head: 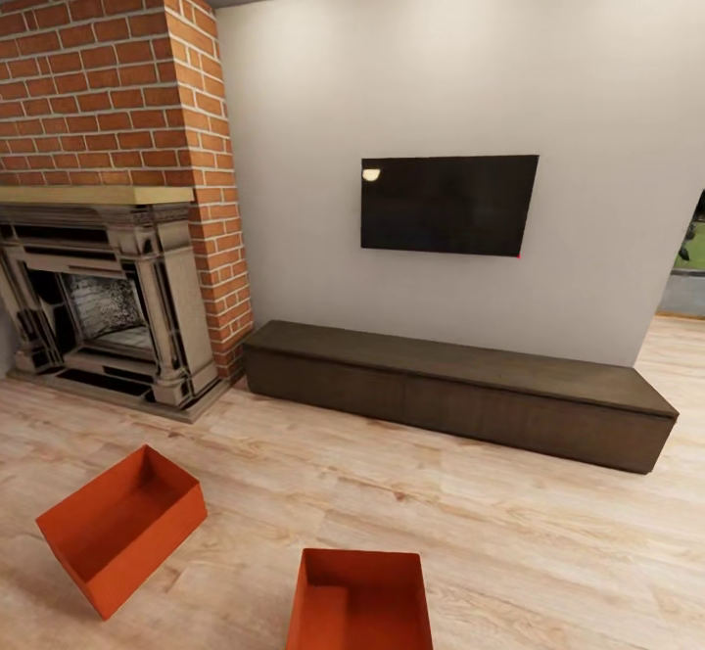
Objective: Move the two storage containers from the living room to the garage. In the garage, place one container on the floor and stack the other container on top of it (either order is fine).
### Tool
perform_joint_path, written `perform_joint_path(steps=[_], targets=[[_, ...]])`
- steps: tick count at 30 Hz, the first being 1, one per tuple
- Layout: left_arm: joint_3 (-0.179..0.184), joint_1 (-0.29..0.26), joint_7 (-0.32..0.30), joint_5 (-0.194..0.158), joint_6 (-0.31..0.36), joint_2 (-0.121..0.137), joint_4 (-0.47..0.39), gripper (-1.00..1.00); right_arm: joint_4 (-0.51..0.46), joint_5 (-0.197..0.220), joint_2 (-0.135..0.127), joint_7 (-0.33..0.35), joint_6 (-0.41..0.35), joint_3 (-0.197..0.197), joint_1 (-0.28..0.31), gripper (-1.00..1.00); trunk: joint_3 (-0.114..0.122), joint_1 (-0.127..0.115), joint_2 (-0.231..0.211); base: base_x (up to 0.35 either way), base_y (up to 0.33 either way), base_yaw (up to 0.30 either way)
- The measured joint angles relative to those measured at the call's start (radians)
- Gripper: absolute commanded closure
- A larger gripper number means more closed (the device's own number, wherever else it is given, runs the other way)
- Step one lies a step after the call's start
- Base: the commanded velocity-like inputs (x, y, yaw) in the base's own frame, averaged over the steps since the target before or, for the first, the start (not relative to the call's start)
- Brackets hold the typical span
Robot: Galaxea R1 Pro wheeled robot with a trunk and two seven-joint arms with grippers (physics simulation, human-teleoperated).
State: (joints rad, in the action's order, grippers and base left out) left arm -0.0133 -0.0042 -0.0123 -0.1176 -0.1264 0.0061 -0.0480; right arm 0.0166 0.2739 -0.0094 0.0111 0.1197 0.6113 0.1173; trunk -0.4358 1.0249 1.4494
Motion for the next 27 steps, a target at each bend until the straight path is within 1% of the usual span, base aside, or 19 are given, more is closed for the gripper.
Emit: perform_joint_path(steps=[5, 13, 21, 27], targets=[[0.0, 0.0, 0.001, 0.0, 0.0, 0.0, 0.0, -1.0, 0.0, 0.0, 0.0, 0.0, 0.0, 0.0, 0.0, -1.0, 0.0, 0.0, 0.0, 0.005, 0.004, -0.01], [0.0, 0.0, 0.001, -0.001, 0.0, 0.0, 0.0, -1.0, 0.0, 0.0, 0.0, 0.0, 0.0, 0.0, 0.0, -1.0, 0.0, 0.0, 0.0, 0.0, 0.0, -0.152], [0.0, 0.0, 0.001, -0.002, 0.0, -0.001, 0.0, -1.0, 0.0, 0.0, 0.0, 0.0, 0.0, 0.0, 0.0, -1.0, 0.0, 0.0, 0.0, 0.0, 0.001, -0.017], [0.0, 0.0, 0.001, -0.002, 0.0, -0.001, 0.0, -1.0, 0.0, 0.0, 0.0, 0.0, 0.0, 0.0, 0.0, -1.0, 0.0, 0.0, 0.0, 0.0, 0.107, -0.001]])
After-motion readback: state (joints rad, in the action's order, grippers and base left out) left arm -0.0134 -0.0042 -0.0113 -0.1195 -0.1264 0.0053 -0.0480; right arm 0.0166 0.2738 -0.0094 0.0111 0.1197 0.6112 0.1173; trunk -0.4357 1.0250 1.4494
